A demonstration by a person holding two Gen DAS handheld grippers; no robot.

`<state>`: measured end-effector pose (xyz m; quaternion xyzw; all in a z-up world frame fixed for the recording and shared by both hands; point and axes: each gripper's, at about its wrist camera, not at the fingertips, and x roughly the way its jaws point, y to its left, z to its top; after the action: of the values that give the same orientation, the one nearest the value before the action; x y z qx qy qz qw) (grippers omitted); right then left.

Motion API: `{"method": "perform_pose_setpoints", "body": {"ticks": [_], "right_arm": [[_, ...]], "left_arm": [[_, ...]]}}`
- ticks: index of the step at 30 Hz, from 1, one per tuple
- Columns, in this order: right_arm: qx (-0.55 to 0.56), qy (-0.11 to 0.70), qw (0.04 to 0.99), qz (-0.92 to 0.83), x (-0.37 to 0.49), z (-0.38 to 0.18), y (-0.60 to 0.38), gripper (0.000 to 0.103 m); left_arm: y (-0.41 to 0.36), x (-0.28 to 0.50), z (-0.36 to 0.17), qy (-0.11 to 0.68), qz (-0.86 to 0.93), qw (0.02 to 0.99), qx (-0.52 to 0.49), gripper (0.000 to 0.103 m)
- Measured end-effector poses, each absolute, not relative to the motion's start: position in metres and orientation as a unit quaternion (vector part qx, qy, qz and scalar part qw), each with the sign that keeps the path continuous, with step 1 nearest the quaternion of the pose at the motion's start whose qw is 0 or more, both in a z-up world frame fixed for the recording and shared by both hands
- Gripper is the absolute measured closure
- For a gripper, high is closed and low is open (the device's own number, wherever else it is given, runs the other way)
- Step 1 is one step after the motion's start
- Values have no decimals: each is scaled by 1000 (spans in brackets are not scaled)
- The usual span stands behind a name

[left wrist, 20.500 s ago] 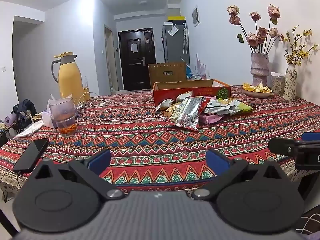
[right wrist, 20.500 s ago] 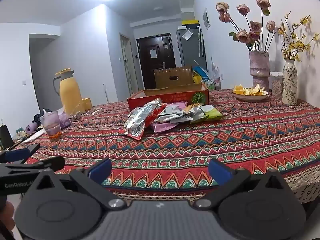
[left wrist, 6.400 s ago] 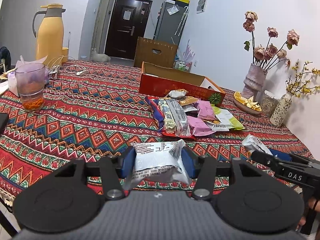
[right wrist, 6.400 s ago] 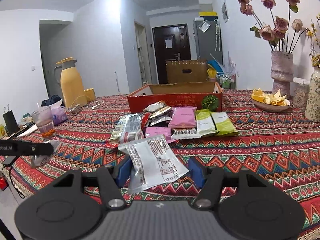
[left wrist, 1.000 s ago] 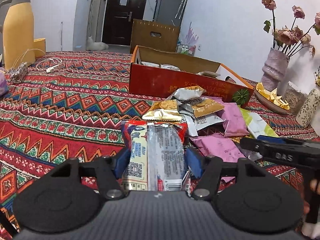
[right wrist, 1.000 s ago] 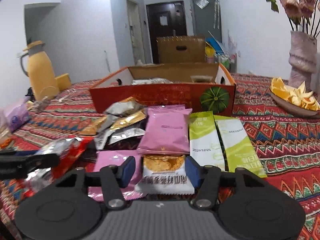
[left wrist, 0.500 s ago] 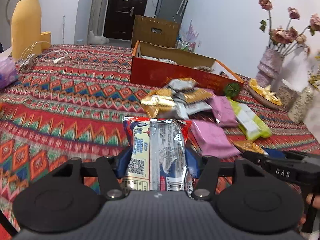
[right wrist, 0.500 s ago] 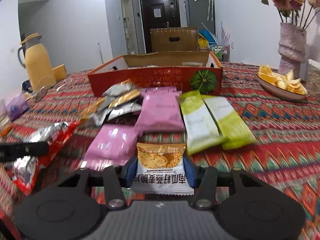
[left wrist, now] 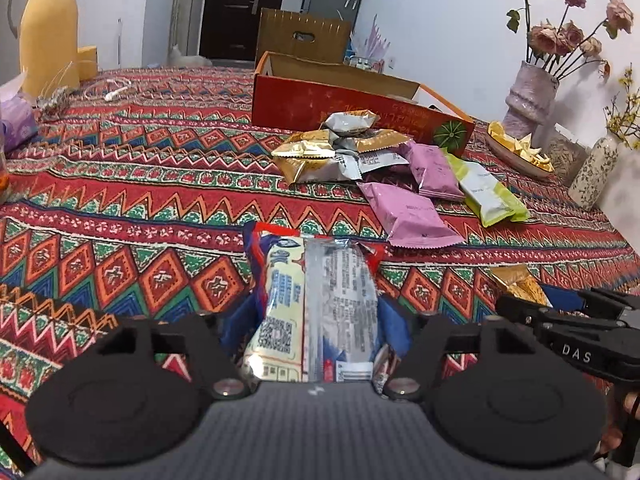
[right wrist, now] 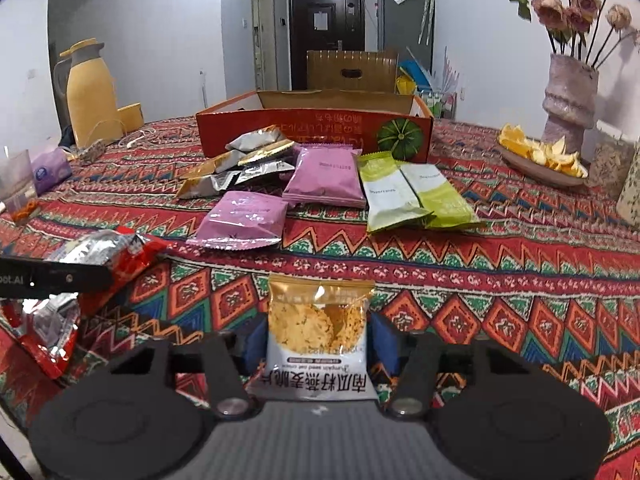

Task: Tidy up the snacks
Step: 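Carry the white bar packet into the box with the left tool while the right carries the cracker packet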

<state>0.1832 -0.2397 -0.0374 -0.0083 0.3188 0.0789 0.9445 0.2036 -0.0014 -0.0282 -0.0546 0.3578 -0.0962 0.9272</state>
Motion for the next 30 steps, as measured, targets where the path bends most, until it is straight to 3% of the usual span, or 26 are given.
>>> {"method": "perform_pose_setpoints", "body": {"ticks": [9, 17, 25, 30], "right_arm": [[17, 296, 952, 75, 155, -22, -252, 62], [21, 277, 957, 85, 161, 1, -259, 62], [-10, 220, 963, 155, 229, 91, -273, 62], [-18, 213, 960, 183, 352, 135, -272, 62]], "left_arm": [[1, 177, -5, 326, -116, 937, -54, 44], [12, 209, 40, 317, -108, 939, -77, 44], [10, 340, 112, 284, -120, 947, -88, 44], [-18, 457, 119, 286, -90, 951, -66, 44]]}}
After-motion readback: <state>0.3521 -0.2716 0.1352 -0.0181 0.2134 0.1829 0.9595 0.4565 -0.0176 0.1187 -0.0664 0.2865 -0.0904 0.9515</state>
